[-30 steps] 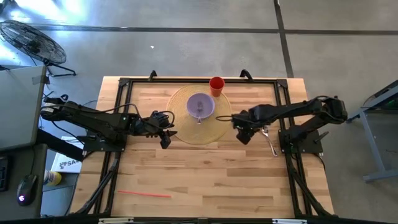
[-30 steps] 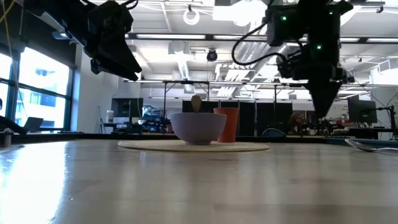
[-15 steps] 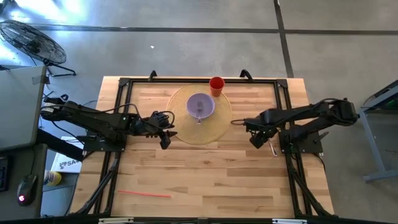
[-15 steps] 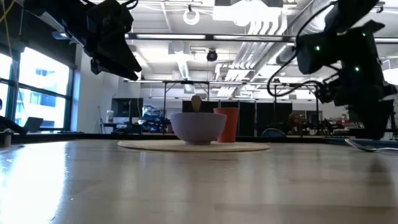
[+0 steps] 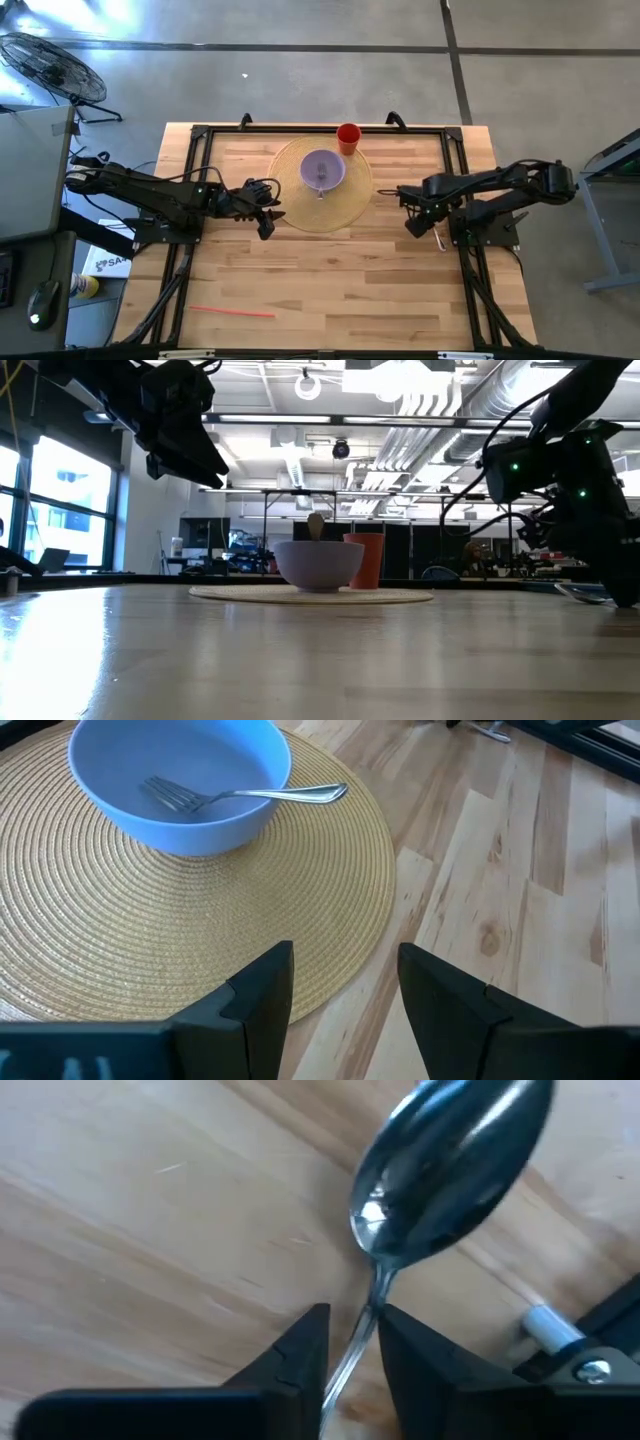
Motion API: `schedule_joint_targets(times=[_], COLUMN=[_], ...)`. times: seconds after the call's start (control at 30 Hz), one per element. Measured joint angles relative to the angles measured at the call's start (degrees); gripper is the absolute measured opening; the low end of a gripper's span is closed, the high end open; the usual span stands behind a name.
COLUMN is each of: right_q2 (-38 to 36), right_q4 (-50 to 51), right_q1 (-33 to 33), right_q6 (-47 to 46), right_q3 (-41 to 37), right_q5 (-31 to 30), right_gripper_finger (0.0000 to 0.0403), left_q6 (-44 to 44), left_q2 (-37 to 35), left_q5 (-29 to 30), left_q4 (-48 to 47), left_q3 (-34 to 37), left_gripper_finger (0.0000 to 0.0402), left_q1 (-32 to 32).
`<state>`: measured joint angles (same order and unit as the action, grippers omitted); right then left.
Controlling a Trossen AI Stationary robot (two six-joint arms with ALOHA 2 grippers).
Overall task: Pick & Place Utensil
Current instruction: Put the spoon into the purple bowl
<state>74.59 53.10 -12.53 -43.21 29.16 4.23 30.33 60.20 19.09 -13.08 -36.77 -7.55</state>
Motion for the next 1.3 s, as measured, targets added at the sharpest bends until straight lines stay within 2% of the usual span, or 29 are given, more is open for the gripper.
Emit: schedule_joint_targets(times=[0.23,0.43,0.63,0.8,0.87,1.03,1.17,1.3], right_q2=[0.0,0.2,1.0,7.9,12.4,25.0,33.3,38.5], right_q4=[-0.7,-1.6,-1.6,-1.5,-1.5,0.3,1.2,1.4], right_q1=[0.7,4.9,13.8,22.4,25.1,30.5,34.1,36.0], right_q6=[0.7,0.8,0.4,1.3,2.6,7.5,12.0,14.2], right_q3=[0.0,2.4,9.0,18.0,22.5,35.2,45.6,53.9], right_q5=[0.5,-2.3,-6.1,-11.7,-13.8,-20.7,-30.3,-41.0], right_gripper_finger=[0.0013,0.0024,0.0009,0.0007,0.0006,0.0008,0.0005,0.0006], left_q6=[0.0,0.2,0.1,2.5,4.0,6.6,6.4,5.1], left_q2=[0.0,1.0,3.2,6.3,7.6,11.0,15.3,21.2], left_q5=[0.1,0.9,0.1,0.1,2.1,13.4,19.7,23.8], left_q4=[0.0,2.9,4.3,6.3,7.6,11.2,17.2,25.1], left_q3=[0.0,0.0,0.0,0.0,0.0,0.0,0.0,0.0], left_gripper_finger=[0.0178,0.0178,0.0178,0.0178,0.0178,0.0178,0.0178,0.0178], left_q1=[0.0,0.0,-0.1,-3.7,-6.5,-15.7,-21.5,-24.1])
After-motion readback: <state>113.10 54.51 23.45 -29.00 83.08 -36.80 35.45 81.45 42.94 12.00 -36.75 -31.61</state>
